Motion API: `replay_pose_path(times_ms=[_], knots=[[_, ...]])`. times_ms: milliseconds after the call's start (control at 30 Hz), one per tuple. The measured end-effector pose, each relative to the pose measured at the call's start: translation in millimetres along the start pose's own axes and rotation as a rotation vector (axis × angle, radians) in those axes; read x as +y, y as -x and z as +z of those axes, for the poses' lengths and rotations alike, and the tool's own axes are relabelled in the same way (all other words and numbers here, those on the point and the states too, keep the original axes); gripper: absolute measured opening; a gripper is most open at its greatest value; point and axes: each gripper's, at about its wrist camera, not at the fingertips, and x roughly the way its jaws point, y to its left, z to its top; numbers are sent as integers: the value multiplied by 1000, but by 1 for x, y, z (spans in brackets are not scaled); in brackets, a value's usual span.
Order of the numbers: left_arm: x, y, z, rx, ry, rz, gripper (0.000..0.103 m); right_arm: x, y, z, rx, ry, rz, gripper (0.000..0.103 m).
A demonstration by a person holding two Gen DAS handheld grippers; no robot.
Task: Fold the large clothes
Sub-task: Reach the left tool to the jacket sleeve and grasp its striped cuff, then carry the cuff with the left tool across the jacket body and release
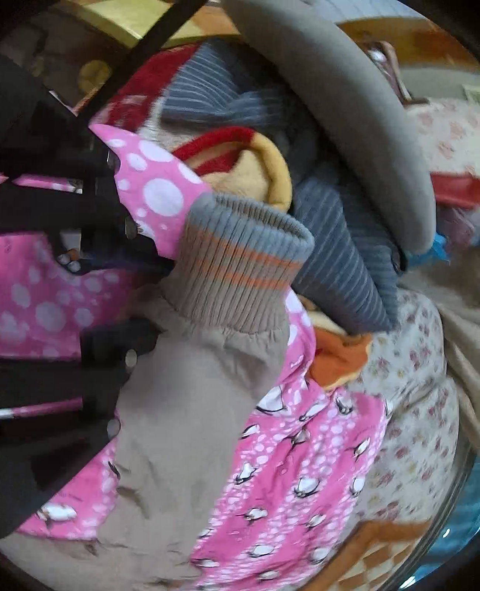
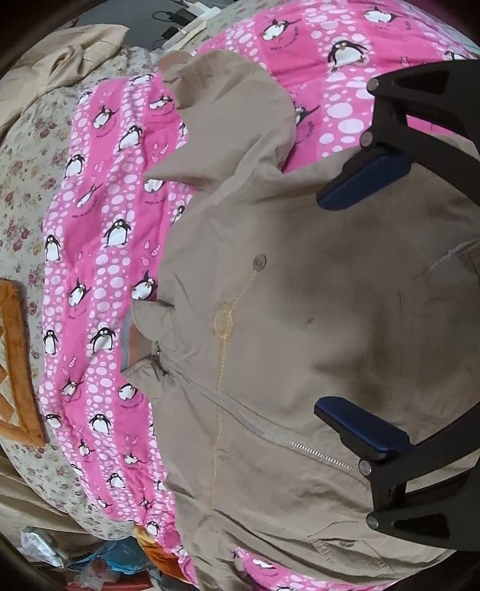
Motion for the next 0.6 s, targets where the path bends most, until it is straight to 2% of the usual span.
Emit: replay_pose_path(times_ms=[33,100,233,367,500,600], knots=[[-7,16,2,-49,13,-34,0,-4,3,0,-6,-7,-3,102],[-30,38,6,-97,-19,-73,0,-10,10,-1,-15,-21,3,102],[-117,85,13,-175,-158,-228,0,-22,28,-14,-26,-26,34,102],[-213,96,3,-143,-239,-362,0,-27,42,-31,-30,38,8,102],[-325,111,-36,-76,-316,-512,0,-37,56,-47,-52,102,-31,102],[-406,129,-70,-41,-369,-627,0,-53,63,-50,-64,94,-63,102]])
